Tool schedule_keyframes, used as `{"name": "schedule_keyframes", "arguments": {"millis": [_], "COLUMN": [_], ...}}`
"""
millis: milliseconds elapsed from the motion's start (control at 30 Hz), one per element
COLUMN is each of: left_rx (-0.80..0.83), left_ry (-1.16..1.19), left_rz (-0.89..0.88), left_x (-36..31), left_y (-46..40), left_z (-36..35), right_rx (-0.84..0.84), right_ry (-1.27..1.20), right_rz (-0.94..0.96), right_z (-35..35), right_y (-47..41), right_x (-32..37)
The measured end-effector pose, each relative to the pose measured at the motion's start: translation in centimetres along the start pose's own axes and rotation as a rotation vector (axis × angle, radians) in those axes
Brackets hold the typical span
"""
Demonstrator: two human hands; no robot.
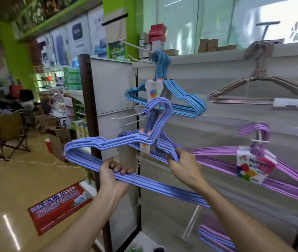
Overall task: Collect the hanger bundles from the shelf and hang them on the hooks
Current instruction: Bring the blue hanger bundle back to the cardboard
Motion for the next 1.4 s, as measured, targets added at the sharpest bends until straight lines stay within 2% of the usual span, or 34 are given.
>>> {"name": "schedule_keyframes", "arguments": {"millis": [233,400,767,1100,1400], "left_rx": [-0.081,-0.126,-0.174,-0.186,-0.161], "left_ry": [0.046,0.077,0.086,0.101,-0.043], "left_rz": [-0.046,-0.046,0.058,0.174,0.273], "left_x": [-1.1,-1.5,-1.8,0.3,1.5], "left_y": [-5.7,-8.7,-17.2,-24.5,-31.3], "left_z": [2.0,2.9,5.0,7.4,7.2], "right_rx": [0.111,0.138,0.21,0.14,0.039], "right_ry": [0.04,0.076,0.161,0.271,0.274], "right_rz": [0.096,0.092,0.058,-0.074,-0.196], "right_z": [-4.1,-6.5,-10.6,-14.1,-15.7], "right_y": [-6.1,-9.3,-15.9,-18.8,-19.7], "right_x": [0.1,0.1,0.7,-2.5,-4.6]}}
Point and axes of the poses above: each hand's wrist, its own y-axis away from the middle knuckle, its own z-axis out of the back of the hand, x = y × z, the point moved 8 cm from there along -y, towards the middle knuckle, and after that the axes turned 3 degrees about x, right-handed, at the moved point
